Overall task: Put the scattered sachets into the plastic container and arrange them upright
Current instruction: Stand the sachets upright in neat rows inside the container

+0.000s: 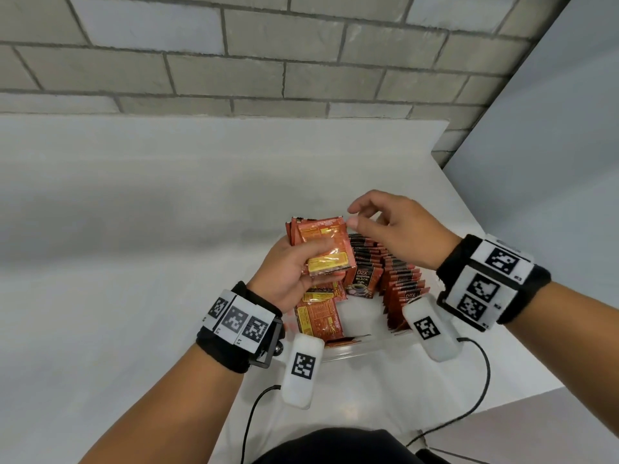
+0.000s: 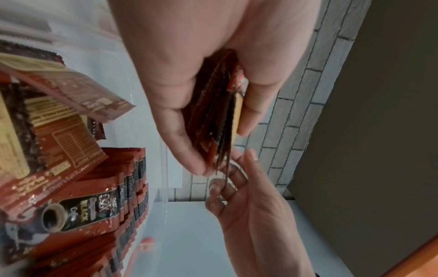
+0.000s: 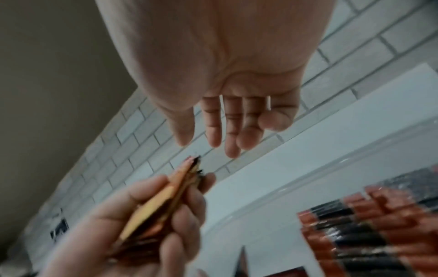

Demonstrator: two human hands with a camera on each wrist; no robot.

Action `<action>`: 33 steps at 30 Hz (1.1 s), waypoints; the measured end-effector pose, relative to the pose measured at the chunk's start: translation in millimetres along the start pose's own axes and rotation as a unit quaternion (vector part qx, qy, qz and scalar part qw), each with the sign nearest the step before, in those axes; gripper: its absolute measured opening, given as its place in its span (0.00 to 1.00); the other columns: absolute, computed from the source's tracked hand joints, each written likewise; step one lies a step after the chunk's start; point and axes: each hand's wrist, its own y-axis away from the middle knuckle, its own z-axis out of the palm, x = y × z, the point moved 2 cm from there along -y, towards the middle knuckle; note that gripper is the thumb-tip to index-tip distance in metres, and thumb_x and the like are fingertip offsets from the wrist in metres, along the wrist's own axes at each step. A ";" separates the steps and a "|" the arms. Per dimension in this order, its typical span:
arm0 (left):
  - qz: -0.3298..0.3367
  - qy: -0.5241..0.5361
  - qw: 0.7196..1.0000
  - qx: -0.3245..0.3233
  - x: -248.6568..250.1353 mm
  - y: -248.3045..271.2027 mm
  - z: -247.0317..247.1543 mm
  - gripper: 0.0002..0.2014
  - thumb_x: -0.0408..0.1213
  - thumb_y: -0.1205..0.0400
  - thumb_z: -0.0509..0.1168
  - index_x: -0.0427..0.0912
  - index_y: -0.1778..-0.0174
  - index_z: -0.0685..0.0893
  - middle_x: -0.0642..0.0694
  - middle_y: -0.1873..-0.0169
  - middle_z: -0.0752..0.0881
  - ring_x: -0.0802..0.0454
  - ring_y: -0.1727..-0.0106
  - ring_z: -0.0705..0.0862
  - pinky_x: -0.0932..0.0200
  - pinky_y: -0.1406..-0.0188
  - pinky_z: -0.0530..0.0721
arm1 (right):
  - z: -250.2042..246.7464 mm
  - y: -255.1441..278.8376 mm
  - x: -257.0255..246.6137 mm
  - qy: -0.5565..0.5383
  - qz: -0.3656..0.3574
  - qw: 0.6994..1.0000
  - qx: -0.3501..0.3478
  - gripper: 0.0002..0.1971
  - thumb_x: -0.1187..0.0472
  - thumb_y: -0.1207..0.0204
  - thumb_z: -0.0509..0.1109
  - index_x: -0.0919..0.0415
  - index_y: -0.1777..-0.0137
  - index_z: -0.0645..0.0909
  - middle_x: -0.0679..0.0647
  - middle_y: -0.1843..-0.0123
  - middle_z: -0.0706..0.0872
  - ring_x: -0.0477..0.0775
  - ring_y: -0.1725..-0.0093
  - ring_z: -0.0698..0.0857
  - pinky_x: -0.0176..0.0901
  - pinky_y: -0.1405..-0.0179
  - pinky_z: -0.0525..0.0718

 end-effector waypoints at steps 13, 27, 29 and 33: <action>-0.005 0.023 1.000 0.004 -6.0 5.5 4.8 0.16 0.49 0.27 0.66 0.42 0.50 0.85 0.41 0.60 0.87 0.49 0.62 0.86 0.55 0.62 0.85 | -6.9 15.7 0.7 -0.115 -0.025 0.989 0.094 0.09 0.64 0.28 0.76 0.51 0.58 0.80 0.46 0.61 0.83 0.44 0.67 0.78 0.35 0.63 0.78; 0.032 0.034 0.998 0.035 -9.7 11.2 14.8 0.23 0.29 0.32 0.68 0.30 0.39 0.81 0.35 0.45 0.87 0.43 0.48 0.87 0.48 0.51 0.88 | -6.1 40.6 -0.7 0.023 -0.060 0.996 0.065 0.09 0.54 0.28 0.76 0.50 0.52 0.79 0.45 0.53 0.80 0.40 0.58 0.79 0.30 0.60 0.73; 0.039 0.043 0.997 0.043 -10.6 11.1 15.7 0.22 0.28 0.30 0.68 0.31 0.39 0.81 0.35 0.44 0.87 0.43 0.47 0.87 0.48 0.50 0.88 | -4.7 39.4 3.0 0.014 0.010 0.997 0.071 0.13 0.51 0.27 0.75 0.52 0.49 0.75 0.45 0.56 0.83 0.41 0.63 0.80 0.32 0.65 0.74; 0.050 0.056 0.996 0.055 -11.7 11.0 19.2 0.22 0.26 0.28 0.68 0.31 0.37 0.80 0.35 0.45 0.88 0.42 0.46 0.88 0.46 0.48 0.87 | 3.3 45.2 6.9 -0.094 0.080 0.992 0.003 0.16 0.57 0.28 0.77 0.55 0.45 0.75 0.49 0.64 0.89 0.49 0.65 0.88 0.40 0.61 0.84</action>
